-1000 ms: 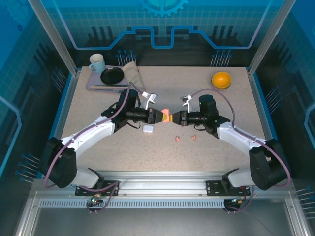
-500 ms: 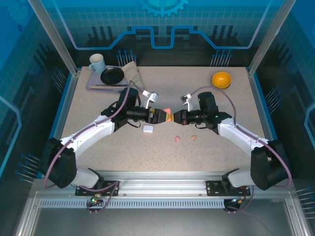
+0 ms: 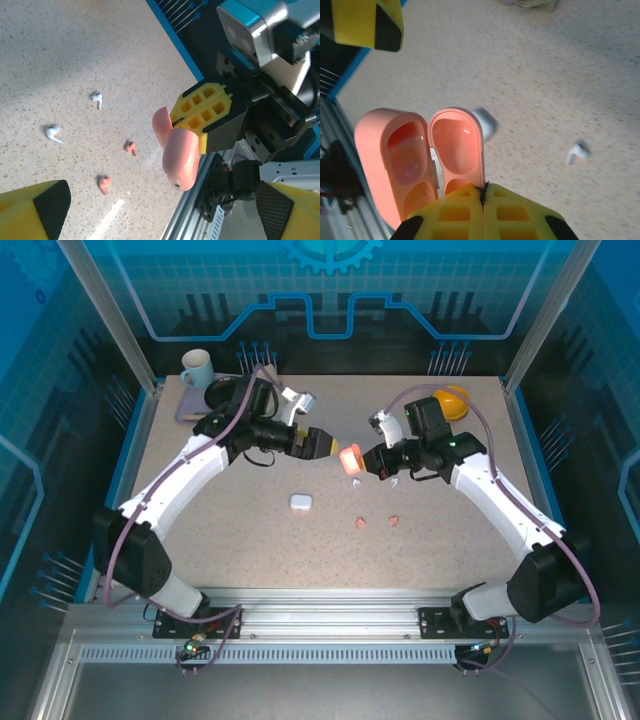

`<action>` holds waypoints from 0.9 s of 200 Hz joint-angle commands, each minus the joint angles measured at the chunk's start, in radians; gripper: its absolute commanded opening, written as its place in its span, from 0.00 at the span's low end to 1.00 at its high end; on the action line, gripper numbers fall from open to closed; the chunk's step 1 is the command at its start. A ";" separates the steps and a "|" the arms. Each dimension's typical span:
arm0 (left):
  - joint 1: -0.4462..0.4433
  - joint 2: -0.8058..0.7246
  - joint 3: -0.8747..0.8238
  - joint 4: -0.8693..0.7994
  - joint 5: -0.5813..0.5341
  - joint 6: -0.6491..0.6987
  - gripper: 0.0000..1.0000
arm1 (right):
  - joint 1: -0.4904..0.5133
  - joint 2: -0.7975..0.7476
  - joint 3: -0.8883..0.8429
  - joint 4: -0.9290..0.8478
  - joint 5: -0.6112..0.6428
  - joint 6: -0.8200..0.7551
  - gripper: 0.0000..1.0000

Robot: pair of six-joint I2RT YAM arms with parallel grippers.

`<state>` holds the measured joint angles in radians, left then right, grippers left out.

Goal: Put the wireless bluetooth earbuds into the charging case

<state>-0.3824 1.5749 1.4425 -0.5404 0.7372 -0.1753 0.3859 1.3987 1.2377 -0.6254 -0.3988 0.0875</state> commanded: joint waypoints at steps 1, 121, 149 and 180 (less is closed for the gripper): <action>0.007 0.085 0.088 -0.240 0.077 0.137 0.98 | -0.006 0.029 0.037 -0.119 0.107 -0.154 0.00; -0.003 0.387 0.240 -0.402 0.172 0.310 0.77 | 0.113 0.240 0.152 -0.130 0.125 -0.231 0.00; -0.002 0.407 0.250 -0.427 0.208 0.341 0.70 | 0.119 0.262 0.181 -0.141 0.121 -0.240 0.00; -0.001 0.409 0.251 -0.445 0.259 0.364 0.65 | 0.115 0.267 0.193 -0.148 0.114 -0.253 0.00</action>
<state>-0.3824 1.9762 1.6604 -0.9344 0.9123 0.1379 0.4973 1.6558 1.3964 -0.7425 -0.2687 -0.1387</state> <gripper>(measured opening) 0.666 0.046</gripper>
